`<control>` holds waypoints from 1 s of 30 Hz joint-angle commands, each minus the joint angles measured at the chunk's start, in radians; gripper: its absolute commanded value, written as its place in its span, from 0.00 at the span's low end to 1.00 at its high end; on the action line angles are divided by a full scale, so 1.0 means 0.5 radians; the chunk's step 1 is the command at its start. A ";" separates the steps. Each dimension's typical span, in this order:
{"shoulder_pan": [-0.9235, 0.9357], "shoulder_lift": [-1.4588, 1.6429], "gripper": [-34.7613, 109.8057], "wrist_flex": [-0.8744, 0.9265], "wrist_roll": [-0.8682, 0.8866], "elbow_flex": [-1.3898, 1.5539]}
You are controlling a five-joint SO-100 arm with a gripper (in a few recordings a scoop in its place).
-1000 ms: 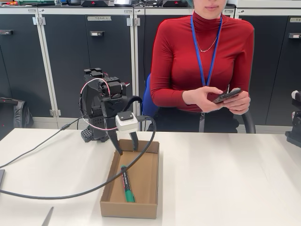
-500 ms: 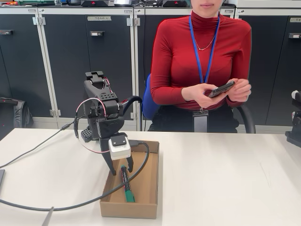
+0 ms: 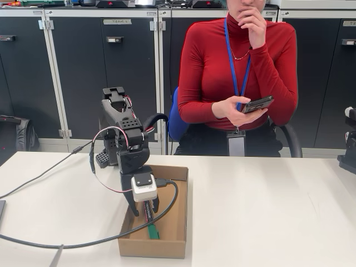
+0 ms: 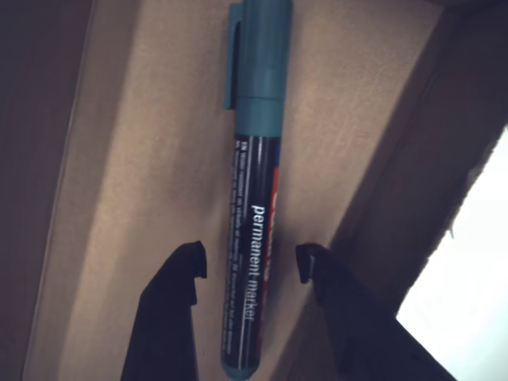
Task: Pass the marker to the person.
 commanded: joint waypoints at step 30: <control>-0.031 -0.089 0.21 0.206 0.153 -0.347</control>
